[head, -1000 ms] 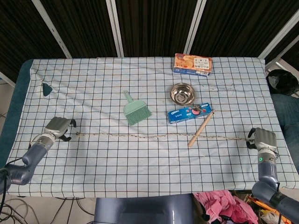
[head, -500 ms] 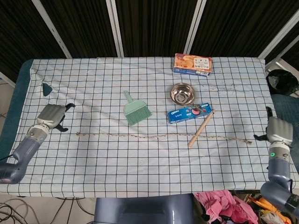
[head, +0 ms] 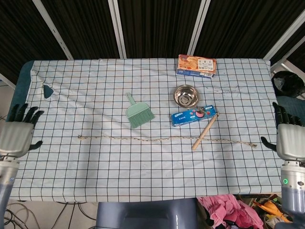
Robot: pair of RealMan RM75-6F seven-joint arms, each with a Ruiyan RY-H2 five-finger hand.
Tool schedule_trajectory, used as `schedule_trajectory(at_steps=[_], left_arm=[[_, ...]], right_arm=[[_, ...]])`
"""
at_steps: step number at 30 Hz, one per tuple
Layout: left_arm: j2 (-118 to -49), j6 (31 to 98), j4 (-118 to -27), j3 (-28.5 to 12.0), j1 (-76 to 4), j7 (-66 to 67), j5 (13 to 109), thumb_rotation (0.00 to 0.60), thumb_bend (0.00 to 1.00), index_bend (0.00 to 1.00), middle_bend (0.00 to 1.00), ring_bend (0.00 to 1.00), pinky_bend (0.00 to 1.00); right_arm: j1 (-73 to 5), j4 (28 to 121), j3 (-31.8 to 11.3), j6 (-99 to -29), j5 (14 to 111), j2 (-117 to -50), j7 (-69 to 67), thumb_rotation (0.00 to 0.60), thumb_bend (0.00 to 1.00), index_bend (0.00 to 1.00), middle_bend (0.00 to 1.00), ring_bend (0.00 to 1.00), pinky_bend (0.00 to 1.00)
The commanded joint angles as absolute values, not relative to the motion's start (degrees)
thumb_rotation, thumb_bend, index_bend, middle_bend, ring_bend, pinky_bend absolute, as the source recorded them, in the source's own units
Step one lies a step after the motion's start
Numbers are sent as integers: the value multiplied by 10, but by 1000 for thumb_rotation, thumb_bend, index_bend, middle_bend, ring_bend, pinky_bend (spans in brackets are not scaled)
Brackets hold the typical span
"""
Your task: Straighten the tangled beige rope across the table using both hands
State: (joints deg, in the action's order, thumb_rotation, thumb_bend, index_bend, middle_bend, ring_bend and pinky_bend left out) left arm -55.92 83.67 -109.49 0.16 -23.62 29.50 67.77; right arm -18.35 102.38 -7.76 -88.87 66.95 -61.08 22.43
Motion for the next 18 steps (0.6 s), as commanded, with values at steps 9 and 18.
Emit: schedule_trajectory(at_steps=[9,18], left_arm=[[-573,953,-980,92,-78,109,857,600,82,170,72,0,0],[-586,976,-966,89,-42,110,882,600,83,150,69,0,0]], right_arm=[[-83,997,37,-951,834,-673,194,600,102,0,127,240,236],[-65,959,21,-955,840,-688,160,600,120,0,127,240,224]])
